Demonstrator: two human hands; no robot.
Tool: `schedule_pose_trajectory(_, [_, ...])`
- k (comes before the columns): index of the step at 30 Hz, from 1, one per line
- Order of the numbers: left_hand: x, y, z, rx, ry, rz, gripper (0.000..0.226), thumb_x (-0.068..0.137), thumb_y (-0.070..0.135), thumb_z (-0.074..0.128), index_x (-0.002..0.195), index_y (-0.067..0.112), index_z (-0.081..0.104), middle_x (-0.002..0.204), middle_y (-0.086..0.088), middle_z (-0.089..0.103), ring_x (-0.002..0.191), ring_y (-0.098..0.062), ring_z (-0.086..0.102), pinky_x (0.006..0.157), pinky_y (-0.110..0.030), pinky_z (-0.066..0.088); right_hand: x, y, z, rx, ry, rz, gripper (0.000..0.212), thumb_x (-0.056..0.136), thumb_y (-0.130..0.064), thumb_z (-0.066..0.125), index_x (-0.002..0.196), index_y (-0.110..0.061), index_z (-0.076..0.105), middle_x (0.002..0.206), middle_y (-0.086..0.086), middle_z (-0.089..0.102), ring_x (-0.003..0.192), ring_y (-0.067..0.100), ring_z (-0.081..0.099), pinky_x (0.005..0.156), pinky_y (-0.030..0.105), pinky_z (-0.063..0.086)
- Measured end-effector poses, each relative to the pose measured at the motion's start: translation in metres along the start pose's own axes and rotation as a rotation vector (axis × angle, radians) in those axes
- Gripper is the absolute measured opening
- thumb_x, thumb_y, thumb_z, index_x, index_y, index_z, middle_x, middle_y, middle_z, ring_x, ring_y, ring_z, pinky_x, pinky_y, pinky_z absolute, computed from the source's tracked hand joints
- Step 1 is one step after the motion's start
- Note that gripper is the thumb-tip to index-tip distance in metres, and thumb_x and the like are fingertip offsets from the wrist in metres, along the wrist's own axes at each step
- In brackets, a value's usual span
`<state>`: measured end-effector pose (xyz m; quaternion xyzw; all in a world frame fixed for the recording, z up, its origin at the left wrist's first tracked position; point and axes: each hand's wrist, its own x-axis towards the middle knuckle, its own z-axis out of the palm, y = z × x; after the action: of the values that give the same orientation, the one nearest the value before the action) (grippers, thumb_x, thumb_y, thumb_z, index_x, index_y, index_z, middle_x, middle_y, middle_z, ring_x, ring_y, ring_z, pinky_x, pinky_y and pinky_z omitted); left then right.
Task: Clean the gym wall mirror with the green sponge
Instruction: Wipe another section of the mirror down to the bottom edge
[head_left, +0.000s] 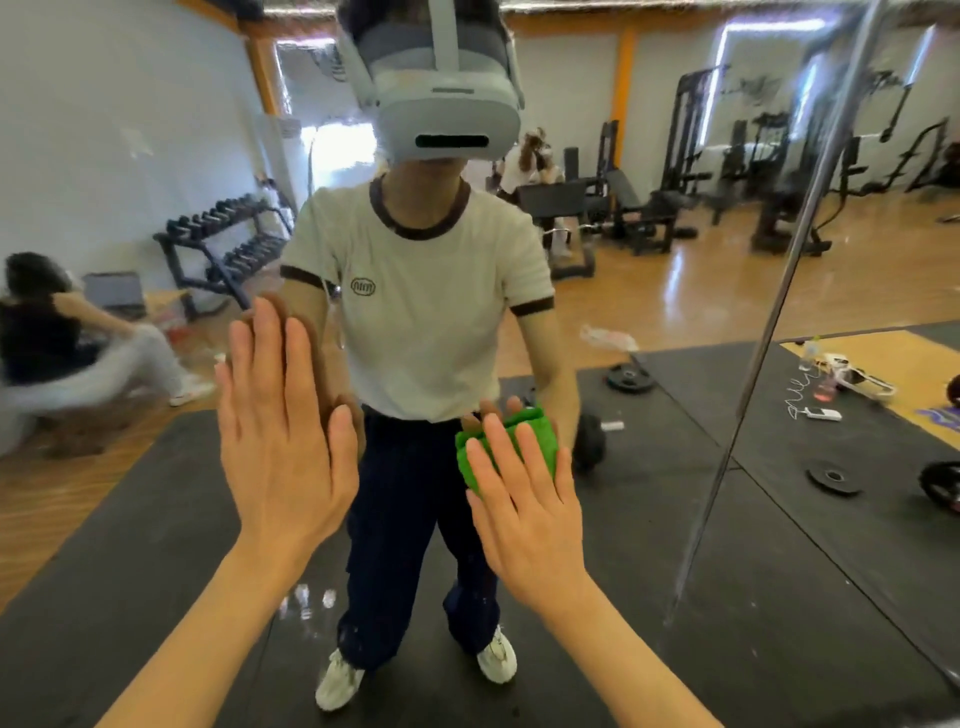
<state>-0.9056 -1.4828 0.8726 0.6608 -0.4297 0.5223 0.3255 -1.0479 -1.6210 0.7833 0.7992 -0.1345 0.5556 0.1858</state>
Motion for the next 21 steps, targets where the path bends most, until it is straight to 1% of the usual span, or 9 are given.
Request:
schedule_pose_trajectory(3, [-0.002, -0.001, 0.002, 0.007, 0.004, 0.000, 0.062, 0.101, 0.023, 0.035, 0.155, -0.003, 0.018, 0.158, -0.026, 0.015, 0.156, -0.015, -0.007, 0.127, -0.040, 0.003, 0.060, 0.003, -0.009, 0.067, 0.077, 0.048, 0.046, 0.110, -0.029, 0.034, 0.155, -0.020, 0.027, 0.161, 0.002, 0.024, 0.156, 0.017, -0.003, 0.125, 0.041, -0.005])
schedule_pose_trajectory(6, [-0.002, -0.001, 0.003, 0.005, 0.023, 0.008, 0.061, 0.102, 0.023, 0.034, 0.154, -0.005, 0.019, 0.157, -0.027, 0.016, 0.156, -0.015, -0.006, 0.127, -0.042, 0.005, 0.043, 0.045, -0.012, -0.019, 0.145, 0.017, 0.053, 0.111, -0.029, 0.031, 0.161, -0.021, 0.014, 0.168, -0.005, 0.010, 0.156, 0.016, -0.001, 0.125, 0.042, -0.006])
schedule_pose_trajectory(9, [-0.002, 0.000, 0.004, 0.021, 0.042, 0.012, 0.060, 0.104, 0.024, 0.032, 0.154, -0.007, 0.019, 0.156, -0.029, 0.017, 0.156, -0.015, -0.007, 0.127, -0.040, 0.002, -0.001, 0.087, -0.017, 0.012, 0.181, 0.332, 0.055, 0.111, -0.032, 0.022, 0.162, -0.024, 0.001, 0.169, -0.009, -0.003, 0.156, 0.016, -0.003, 0.125, 0.046, -0.006])
schedule_pose_trajectory(11, [-0.002, 0.001, 0.005, 0.033, 0.044, 0.008, 0.060, 0.105, 0.025, 0.030, 0.154, -0.007, 0.019, 0.156, -0.028, 0.016, 0.156, -0.015, -0.007, 0.127, -0.040, 0.002, 0.001, 0.076, -0.014, 0.081, 0.241, 0.628, 0.054, 0.111, -0.036, 0.017, 0.161, -0.020, 0.007, 0.169, -0.006, 0.001, 0.155, 0.015, -0.005, 0.125, 0.046, -0.007])
schedule_pose_trajectory(13, [-0.002, 0.000, 0.005, 0.033, 0.041, 0.003, 0.059, 0.107, 0.029, 0.026, 0.154, -0.006, 0.018, 0.157, -0.027, 0.015, 0.156, -0.015, -0.007, 0.127, -0.040, 0.003, 0.012, 0.036, -0.005, 0.148, 0.250, 0.770, 0.055, 0.110, -0.040, 0.013, 0.157, -0.011, 0.014, 0.167, -0.001, 0.005, 0.155, 0.013, -0.009, 0.125, 0.044, -0.009])
schedule_pose_trajectory(15, [0.000, 0.001, 0.004, 0.027, 0.032, -0.006, 0.059, 0.107, 0.030, 0.025, 0.154, -0.005, 0.018, 0.158, -0.026, 0.015, 0.156, -0.014, -0.008, 0.127, -0.039, 0.002, 0.005, -0.013, 0.008, 0.117, 0.157, 0.565, 0.055, 0.110, -0.036, 0.021, 0.159, -0.011, 0.012, 0.169, 0.000, -0.003, 0.155, 0.015, -0.009, 0.125, 0.042, -0.009])
schedule_pose_trajectory(18, [-0.001, 0.001, 0.003, 0.013, 0.031, 0.003, 0.060, 0.103, 0.025, 0.032, 0.153, -0.006, 0.020, 0.161, -0.022, 0.014, 0.156, -0.014, -0.008, 0.127, -0.039, 0.001, -0.029, -0.037, 0.018, -0.022, -0.041, 0.026, 0.080, 0.098, -0.029, 0.052, 0.161, -0.013, 0.007, 0.170, 0.002, -0.001, 0.156, 0.020, 0.003, 0.125, 0.042, 0.006])
schedule_pose_trajectory(19, [0.000, 0.001, 0.002, 0.012, 0.031, 0.009, 0.061, 0.102, 0.024, 0.033, 0.153, -0.007, 0.020, 0.161, -0.021, 0.014, 0.156, -0.014, -0.008, 0.127, -0.039, 0.001, -0.028, -0.025, 0.016, -0.043, -0.064, -0.017, 0.085, 0.091, -0.027, 0.061, 0.160, -0.013, 0.014, 0.169, 0.005, 0.007, 0.155, 0.023, 0.011, 0.121, 0.046, 0.018])
schedule_pose_trajectory(21, [0.000, 0.001, 0.000, 0.003, 0.008, 0.009, 0.061, 0.101, 0.023, 0.034, 0.153, -0.006, 0.020, 0.160, -0.023, 0.014, 0.156, -0.014, -0.008, 0.127, -0.038, 0.000, -0.018, 0.004, 0.003, -0.043, -0.040, 0.222, 0.081, 0.076, -0.016, 0.073, 0.147, -0.007, 0.034, 0.154, 0.015, 0.030, 0.140, 0.035, 0.031, 0.107, 0.061, 0.038])
